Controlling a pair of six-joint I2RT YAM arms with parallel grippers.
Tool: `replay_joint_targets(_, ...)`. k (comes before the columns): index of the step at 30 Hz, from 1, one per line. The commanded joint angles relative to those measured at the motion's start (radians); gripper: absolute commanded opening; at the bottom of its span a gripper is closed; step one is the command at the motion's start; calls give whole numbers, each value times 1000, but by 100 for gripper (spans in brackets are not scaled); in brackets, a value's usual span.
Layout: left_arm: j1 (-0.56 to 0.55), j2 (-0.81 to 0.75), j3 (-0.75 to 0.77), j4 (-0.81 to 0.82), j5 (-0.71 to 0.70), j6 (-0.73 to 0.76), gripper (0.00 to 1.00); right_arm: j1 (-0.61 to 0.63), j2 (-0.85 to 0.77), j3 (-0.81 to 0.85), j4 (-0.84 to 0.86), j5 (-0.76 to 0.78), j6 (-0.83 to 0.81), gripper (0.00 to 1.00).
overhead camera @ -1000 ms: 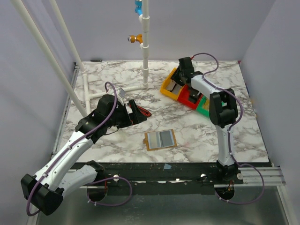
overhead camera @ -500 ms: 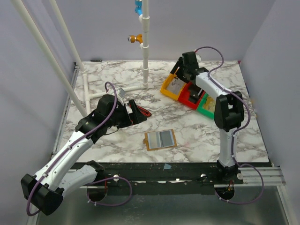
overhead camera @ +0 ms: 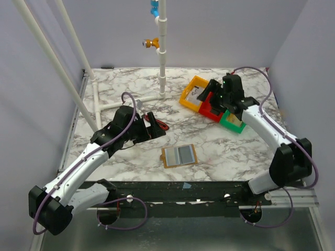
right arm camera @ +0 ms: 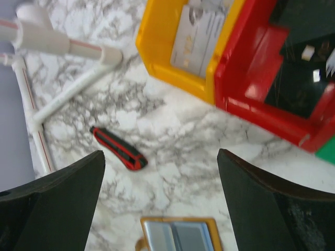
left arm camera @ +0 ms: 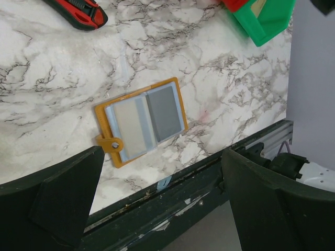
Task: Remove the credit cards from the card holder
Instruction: Remove the credit card from the card holder.
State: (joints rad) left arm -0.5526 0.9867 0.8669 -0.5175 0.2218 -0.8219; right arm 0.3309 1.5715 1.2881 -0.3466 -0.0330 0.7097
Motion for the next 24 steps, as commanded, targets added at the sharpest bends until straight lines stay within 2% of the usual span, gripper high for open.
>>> replay_joint_targets(1,-22,38,-46,73,30,-17,97,38,-166,-219,13,-137,14,92)
replay_joint_targets(5,-49,71,-74,111,36,-28,93,66,-275,-361,25,-219,35,91)
replay_joint_targets(12,-118,164,-94,184,40,-47,74,81,-396,-564,136,-390,90,89)
replay_joint_targets(17,-156,251,-106,242,47,-76,52,111,-403,-637,195,-412,112,87)
replay_joint_targets(22,-168,306,-129,283,42,-85,31,170,-397,-650,179,-347,106,84)
replay_joint_targets(24,-167,323,-135,290,39,-82,22,186,-390,-657,181,-338,105,79)
